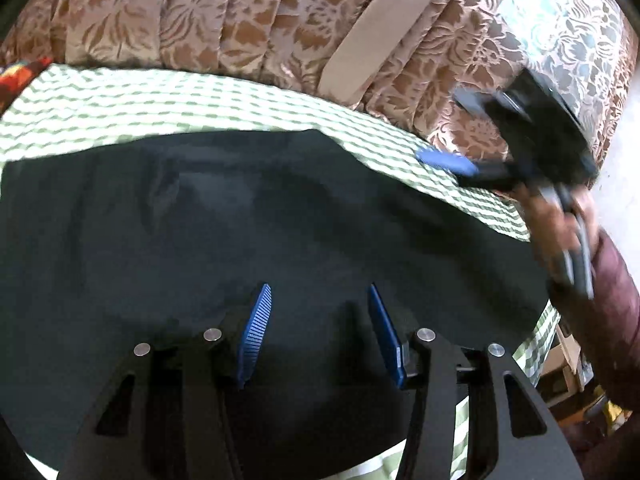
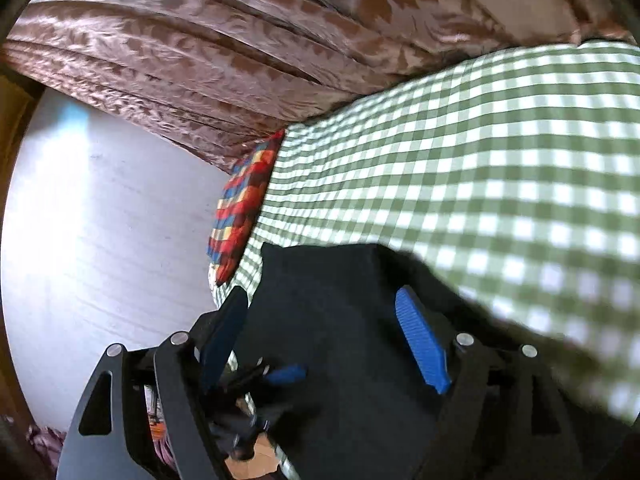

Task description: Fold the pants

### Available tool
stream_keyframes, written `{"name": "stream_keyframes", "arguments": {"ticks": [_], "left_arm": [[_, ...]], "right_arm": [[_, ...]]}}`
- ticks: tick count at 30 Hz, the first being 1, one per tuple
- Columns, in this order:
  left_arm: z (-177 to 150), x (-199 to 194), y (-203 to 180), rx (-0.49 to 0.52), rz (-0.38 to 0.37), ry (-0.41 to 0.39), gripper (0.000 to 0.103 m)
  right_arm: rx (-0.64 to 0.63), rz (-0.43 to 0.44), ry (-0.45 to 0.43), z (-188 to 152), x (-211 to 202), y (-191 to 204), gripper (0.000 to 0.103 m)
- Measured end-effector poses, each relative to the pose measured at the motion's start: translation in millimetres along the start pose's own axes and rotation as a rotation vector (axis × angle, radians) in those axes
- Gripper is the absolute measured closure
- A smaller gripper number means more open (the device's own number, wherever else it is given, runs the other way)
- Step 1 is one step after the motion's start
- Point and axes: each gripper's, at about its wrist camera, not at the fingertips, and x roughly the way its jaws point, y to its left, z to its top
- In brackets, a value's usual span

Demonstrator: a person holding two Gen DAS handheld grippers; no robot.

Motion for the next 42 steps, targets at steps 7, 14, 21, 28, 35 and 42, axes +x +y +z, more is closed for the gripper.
{"name": "stream_keyframes", "arguments": {"ticks": [7,14,21,28,35,42], "left_arm": [[-8.5,0.1,8.4,-0.015,-0.059,-0.002,0.054],[-8.1,5.2,8.7,-0.034,-0.031,0.004,0.054],[1.3,6.4,7.3,-0.035,-0.005,0.048,0.054],[50.1,-13.4,40.6,-0.113,0.071,-0.051,0.054],[64.5,16.0,105.5,-0.235,0.205,0.005,0.054],[60.2,10.1,102.0,-0.192,0.229,-0.022,0.054]], "right_arm": [[-0.062,0.012,0.226,19.9,57.2,-16.1,0.063],[-0.074,-0.182,0.108,26.0,72.0,-39.9,0.098],[-0.115,-0.213,0.055,14.5,56.6,-23.8,0.082],[-0.165,-0.236,-0.039,-10.9,9.1,7.6,0.085],[-0.268,-0.596,0.022,-38.1,66.5,6.2,0.103],[-0.183,-0.525,-0.065,-44.4,49.4,-2.8,0.097]]}}
